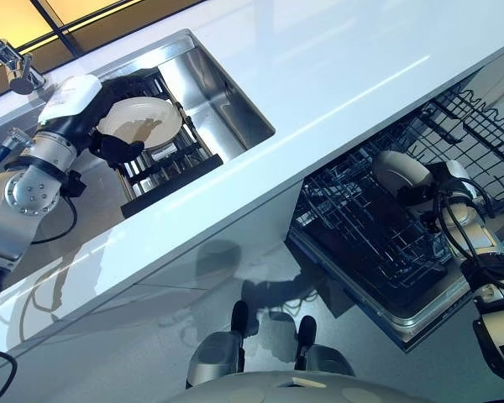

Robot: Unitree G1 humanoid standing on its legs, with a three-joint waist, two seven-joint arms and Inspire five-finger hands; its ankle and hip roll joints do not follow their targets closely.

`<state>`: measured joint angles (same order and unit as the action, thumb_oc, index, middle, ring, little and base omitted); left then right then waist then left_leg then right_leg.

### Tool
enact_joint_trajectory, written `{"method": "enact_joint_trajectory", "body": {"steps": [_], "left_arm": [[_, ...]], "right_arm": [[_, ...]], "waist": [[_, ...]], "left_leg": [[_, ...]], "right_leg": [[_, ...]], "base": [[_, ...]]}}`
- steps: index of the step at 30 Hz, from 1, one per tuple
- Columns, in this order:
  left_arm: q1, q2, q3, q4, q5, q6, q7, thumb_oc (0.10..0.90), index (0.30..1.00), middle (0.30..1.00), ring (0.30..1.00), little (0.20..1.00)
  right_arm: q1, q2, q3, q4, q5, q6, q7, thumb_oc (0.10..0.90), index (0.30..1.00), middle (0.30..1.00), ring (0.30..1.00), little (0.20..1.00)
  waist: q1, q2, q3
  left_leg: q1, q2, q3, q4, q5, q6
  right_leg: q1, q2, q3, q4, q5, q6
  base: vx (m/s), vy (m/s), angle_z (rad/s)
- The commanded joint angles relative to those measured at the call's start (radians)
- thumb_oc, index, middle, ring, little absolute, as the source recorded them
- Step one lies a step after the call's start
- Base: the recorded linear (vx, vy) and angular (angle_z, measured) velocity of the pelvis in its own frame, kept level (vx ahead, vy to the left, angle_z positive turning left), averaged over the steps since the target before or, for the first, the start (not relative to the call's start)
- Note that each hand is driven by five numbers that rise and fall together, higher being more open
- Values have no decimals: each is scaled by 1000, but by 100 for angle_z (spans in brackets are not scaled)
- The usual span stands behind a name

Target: Pick up plates and place into dishwasher.

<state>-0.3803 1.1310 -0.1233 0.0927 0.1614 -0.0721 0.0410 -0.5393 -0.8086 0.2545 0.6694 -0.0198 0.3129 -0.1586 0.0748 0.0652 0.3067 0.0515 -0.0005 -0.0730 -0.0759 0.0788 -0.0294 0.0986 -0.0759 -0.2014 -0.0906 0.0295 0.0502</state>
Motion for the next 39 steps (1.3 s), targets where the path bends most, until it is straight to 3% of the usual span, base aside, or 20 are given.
{"method": "enact_joint_trajectory", "body": {"steps": [1, 2, 3, 4, 5, 6, 13, 21, 26, 27, 30, 35, 36, 37, 39], "left_arm": [[-154, 104, 29, 8, 168, 54, 80, 800, 900, 900, 900, 900], [-165, 115, 9, 18, 229, 78, 71, 800, 900, 900, 900, 900], [-179, 126, -11, 30, 261, 105, 50, 800, 900, 900, 900, 900], [-191, 141, -31, 43, 301, 133, 30, 800, 900, 900, 900, 900], [-199, 155, -50, 51, 345, 155, -3, 800, 900, 900, 900, 900], [-204, 168, -68, 58, 356, 184, -44, 800, 900, 900, 900, 900], [-198, 154, -102, 111, 371, 227, -241, 800, 900, 900, 900, 900], [-205, 116, -96, 132, 347, 238, -313, 800, 900, 900, 900, 900], [-210, 114, -96, 139, 409, 276, -217, 800, 900, 900, 900, 900], [-206, 112, -94, 139, 423, 290, -174, 720, 832, 832, 832, 820], [-160, 95, -66, 131, 483, 346, 14, 660, 780, 780, 780, 760], [-94, 43, -55, 146, 633, 445, 165, 644, 766, 766, 766, 744], [-85, 38, -54, 145, 660, 459, 174, 586, 716, 716, 716, 686], [-80, 36, -53, 143, 678, 473, 172, 462, 611, 611, 611, 562], [-69, 26, -51, 137, 723, 494, 167, 402, 559, 559, 559, 502]], "right_arm": [[-99, -97, 67, 9, -29, -25, -59, 100, 300, 300, 300, 200], [-105, -99, 71, 2, -26, -23, -53, 100, 300, 300, 300, 200], [-111, -102, 74, -6, -23, -17, -43, 410, 566, 566, 566, 510], [-118, -109, 78, -16, -25, -10, -33, 630, 754, 754, 754, 730], [-123, -118, 81, -31, -13, -18, -30, 800, 900, 900, 900, 900], [-129, -123, 85, -47, 4, -23, -33, 800, 900, 900, 900, 900], [-132, -125, 52, -135, 5, -72, -55, 800, 900, 900, 900, 900], [-115, -141, 29, -169, -23, -95, -35, 800, 900, 900, 900, 900], [-98, -140, 14, -204, 28, -141, -36, 800, 900, 900, 900, 900], [-89, -137, 7, -224, 51, -156, -42, 800, 900, 900, 900, 900], [-24, -98, -61, -363, 145, -241, -86, 800, 900, 900, 900, 900], [90, -18, -147, -548, 113, -355, -95, 800, 900, 900, 900, 900], [109, -9, -158, -575, 98, -369, -89, 800, 900, 900, 900, 900], [124, -3, -165, -600, 91, -381, -89, 800, 900, 900, 900, 900], [155, -1, -186, -651, 92, -392, -72, 800, 900, 900, 900, 900]], "waist": [[-11, 10, -44], [-13, 10, -40], [-15, 9, -35], [-18, 9, -30], [-19, 8, -24], [-20, 8, -18], [-29, 2, 6], [-39, -3, 22], [-43, -8, 31], [-45, -8, 34], [-57, -11, 43], [-93, -16, 53], [-99, -18, 53], [-104, -20, 52], [-114, -24, 49]], "left_leg": [[-38, -70, 53, 127, -155, 54], [-43, -71, 52, 132, -157, 55], [-47, -72, 53, 137, -159, 56], [-52, -72, 53, 143, -160, 57], [-55, -73, 51, 149, -162, 59], [-57, -74, 50, 155, -163, 60], [-66, -81, 49, 177, -169, 68], [-79, -84, 58, 193, -170, 68], [-82, -81, 62, 191, -165, 66], [-82, -79, 63, 189, -164, 66], [-84, -73, 71, 169, -155, 64], [-84, -67, 86, 143, -149, 63], [-83, -67, 90, 141, -150, 63], [-83, -66, 94, 141, -152, 64], [-82, -67, 103, 145, -156, 66]], "right_leg": [[-89, 55, 7, 180, -134, -25], [-93, 55, 12, 182, -133, -25], [-98, 55, 16, 184, -132, -25], [-102, 54, 19, 185, -130, -24], [-104, 54, 23, 186, -127, -24], [-105, 55, 26, 187, -124, -24], [-108, 59, 42, 188, -116, -23], [-110, 64, 47, 182, -110, -26], [-112, 64, 42, 182, -108, -26], [-113, 64, 42, 183, -109, -26], [-126, 67, 43, 189, -112, -26], [-153, 75, 59, 200, -111, -21], [-156, 75, 62, 202, -111, -20], [-159, 76, 64, 203, -112, -20], [-162, 78, 71, 205, -111, -18]], "base": [[0, 0, 0], [-31, 8, -3], [-30, 9, -4], [-24, 7, -8], [-12, 6, -14], [3, 7, -20], [9, 0, -6], [-2, 2, -3], [0, 0, 0], [0, 0, 0], [-6, 20, -3], [-29, 66, -5], [-10, 62, -9], [-15, 54, -16], [-15, 44, -14]]}}
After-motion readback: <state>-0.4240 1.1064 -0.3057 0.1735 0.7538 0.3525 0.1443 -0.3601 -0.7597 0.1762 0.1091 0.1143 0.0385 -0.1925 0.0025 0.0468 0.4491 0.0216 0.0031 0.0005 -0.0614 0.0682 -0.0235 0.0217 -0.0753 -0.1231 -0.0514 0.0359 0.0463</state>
